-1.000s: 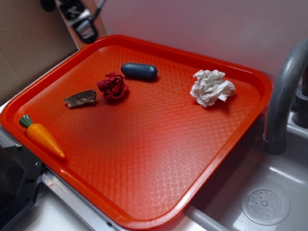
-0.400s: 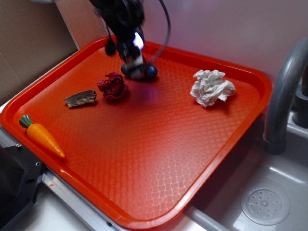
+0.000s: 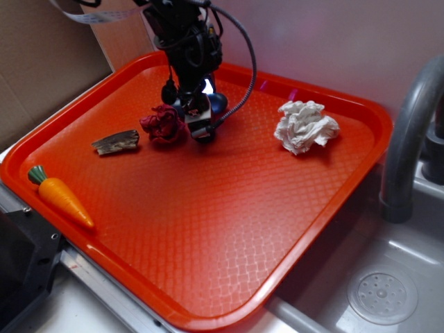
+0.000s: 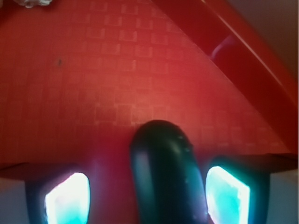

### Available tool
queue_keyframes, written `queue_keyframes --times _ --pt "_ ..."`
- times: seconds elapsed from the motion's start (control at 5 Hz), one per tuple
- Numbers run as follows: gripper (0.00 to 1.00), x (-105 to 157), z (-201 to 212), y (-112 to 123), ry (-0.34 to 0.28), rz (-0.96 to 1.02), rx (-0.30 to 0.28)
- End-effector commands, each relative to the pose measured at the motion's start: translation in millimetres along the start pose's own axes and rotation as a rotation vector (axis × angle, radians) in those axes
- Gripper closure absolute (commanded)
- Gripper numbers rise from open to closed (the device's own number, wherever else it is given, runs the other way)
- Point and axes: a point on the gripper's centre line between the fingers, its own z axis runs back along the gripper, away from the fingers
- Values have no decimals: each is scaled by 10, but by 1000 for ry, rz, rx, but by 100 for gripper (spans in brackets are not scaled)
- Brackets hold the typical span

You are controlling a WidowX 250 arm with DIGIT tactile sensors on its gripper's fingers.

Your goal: Grab the plastic pickle.

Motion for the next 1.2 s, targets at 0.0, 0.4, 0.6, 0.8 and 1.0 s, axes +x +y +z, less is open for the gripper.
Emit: queue_keyframes --times 0.0,0.4,0.6,0.8,1.0 --pt "100 -36 59 212 20 75 -9" --pt "100 -18 682 225 175 210 151" --pt "100 -25 1167 50 109 331 -75" --pt "100 -158 1528 -212 61 269 -80" --pt "100 -363 1772 -405 1 389 -123"
